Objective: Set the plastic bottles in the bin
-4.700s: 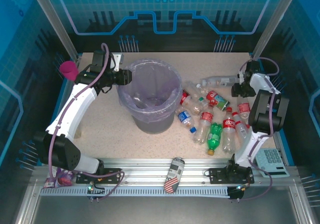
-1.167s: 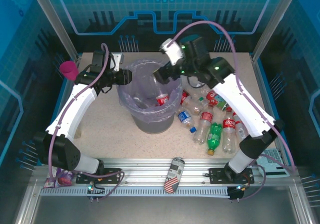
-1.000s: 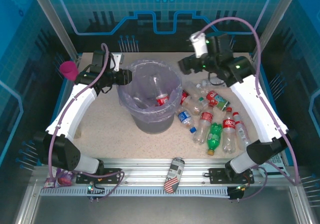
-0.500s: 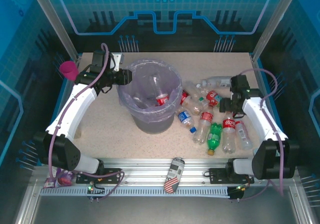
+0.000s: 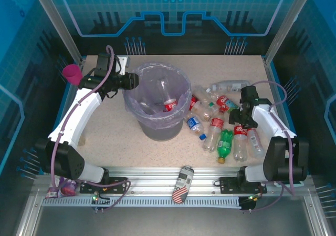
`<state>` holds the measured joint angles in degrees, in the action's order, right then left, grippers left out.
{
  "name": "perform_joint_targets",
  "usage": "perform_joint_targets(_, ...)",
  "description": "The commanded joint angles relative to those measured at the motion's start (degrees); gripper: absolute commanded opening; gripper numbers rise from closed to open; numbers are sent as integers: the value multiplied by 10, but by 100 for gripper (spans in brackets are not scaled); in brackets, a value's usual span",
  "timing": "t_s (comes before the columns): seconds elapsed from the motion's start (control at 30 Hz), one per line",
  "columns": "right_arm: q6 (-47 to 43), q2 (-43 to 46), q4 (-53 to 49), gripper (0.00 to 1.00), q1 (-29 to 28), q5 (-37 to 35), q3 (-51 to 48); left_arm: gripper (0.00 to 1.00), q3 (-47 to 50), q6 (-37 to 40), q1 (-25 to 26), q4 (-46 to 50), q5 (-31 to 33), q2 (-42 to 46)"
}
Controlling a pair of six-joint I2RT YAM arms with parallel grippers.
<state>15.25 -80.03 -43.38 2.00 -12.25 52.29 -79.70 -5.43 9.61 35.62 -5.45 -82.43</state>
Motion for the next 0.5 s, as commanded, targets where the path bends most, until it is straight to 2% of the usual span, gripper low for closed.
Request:
perform_joint_targets(0.0,7,-14,18,75,9,12,-9,48,28,15,1,40,20,-31)
perform_joint_targets(0.47,10,-77,50,70,10,7,-6,48,28,17,1,40,22,-29)
